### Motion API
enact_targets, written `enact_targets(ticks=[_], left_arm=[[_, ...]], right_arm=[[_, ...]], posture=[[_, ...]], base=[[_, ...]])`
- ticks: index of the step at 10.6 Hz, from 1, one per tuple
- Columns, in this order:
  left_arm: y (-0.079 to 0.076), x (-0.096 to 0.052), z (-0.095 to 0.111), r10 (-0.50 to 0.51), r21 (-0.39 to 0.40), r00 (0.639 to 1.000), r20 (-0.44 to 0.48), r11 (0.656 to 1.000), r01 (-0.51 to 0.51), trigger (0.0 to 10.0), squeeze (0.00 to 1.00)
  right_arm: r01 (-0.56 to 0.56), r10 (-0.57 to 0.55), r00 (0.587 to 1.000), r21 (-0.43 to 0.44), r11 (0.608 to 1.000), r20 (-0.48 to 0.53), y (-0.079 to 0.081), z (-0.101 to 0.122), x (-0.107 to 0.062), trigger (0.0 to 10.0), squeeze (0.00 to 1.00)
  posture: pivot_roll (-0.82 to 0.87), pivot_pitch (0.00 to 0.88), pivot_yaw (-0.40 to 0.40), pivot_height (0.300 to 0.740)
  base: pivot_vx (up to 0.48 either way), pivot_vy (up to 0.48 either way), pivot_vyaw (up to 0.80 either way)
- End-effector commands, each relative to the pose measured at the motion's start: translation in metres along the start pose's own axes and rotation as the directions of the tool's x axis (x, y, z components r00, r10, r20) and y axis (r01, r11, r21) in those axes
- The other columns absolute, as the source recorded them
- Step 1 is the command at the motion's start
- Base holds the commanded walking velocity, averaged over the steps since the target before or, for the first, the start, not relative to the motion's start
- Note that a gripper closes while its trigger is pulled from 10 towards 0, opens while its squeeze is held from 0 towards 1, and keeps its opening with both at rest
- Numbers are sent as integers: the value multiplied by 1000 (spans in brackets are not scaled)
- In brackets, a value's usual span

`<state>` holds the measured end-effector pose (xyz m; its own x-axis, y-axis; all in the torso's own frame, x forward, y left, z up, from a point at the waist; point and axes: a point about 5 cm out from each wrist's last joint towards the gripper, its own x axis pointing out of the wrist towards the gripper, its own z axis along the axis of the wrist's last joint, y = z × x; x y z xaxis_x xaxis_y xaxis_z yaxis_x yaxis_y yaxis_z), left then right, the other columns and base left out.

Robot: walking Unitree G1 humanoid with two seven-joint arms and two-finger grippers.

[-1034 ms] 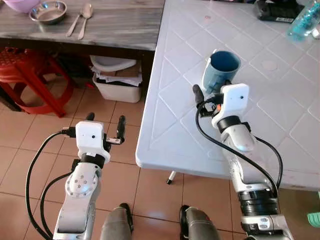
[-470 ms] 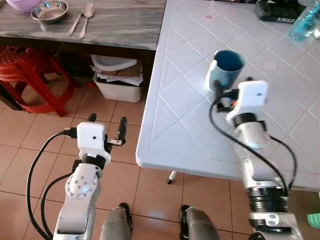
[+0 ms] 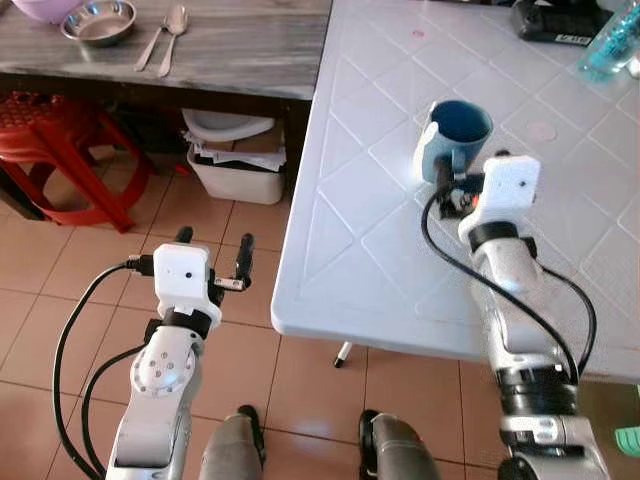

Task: Setting the table

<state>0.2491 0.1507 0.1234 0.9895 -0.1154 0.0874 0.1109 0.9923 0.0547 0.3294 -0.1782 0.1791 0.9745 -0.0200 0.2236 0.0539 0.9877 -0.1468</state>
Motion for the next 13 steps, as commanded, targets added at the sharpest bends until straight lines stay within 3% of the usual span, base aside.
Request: enact_targets(ticks=[1,4,5,7,9,11,13], left_arm=[[3,-2,0,0,7,1000,-7,1000,0,10000,0],[2,-2,0,-6,3,1000,-8,1000,6,10000,0],[-4,-2,1,-59,-41,998,0,997,59,10000,0],[-23,-8,5,-222,-148,975,29,963,224,10000,0],[-31,-13,5,-299,-178,954,30,938,299,10000,0],[-35,-18,6,-421,-214,906,37,882,419,10000,0],[-38,-19,8,-452,-229,891,46,863,450,10000,0]], right_arm=[[9,-9,1000,-3,1000,-2,-2,-1,0,0,0],[8,-8,1000,1,1000,-9,-2,-4,-2,0,0],[9,-9,1000,2,1000,-12,-2,-5,-2,0,0],[11,-11,1000,4,1000,-22,-4,-7,-3,0,0],[3,-3,1000,8,1000,-30,-4,-8,-3,0,0],[8,-7,999,15,1000,-46,-2,-11,-4,0,0],[11,-10,999,21,1000,-51,-1,-13,-6,0,0]], posture=[[-16,248,21,740],[-19,249,24,740],[-21,249,25,740],[-20,248,23,740],[-19,247,20,740],[-17,242,18,740],[-20,242,20,740]], base=[[0,0,0],[0,0,0],[0,0,0],[0,0,0],[0,0,0],[0,0,0],[0,0,0]])
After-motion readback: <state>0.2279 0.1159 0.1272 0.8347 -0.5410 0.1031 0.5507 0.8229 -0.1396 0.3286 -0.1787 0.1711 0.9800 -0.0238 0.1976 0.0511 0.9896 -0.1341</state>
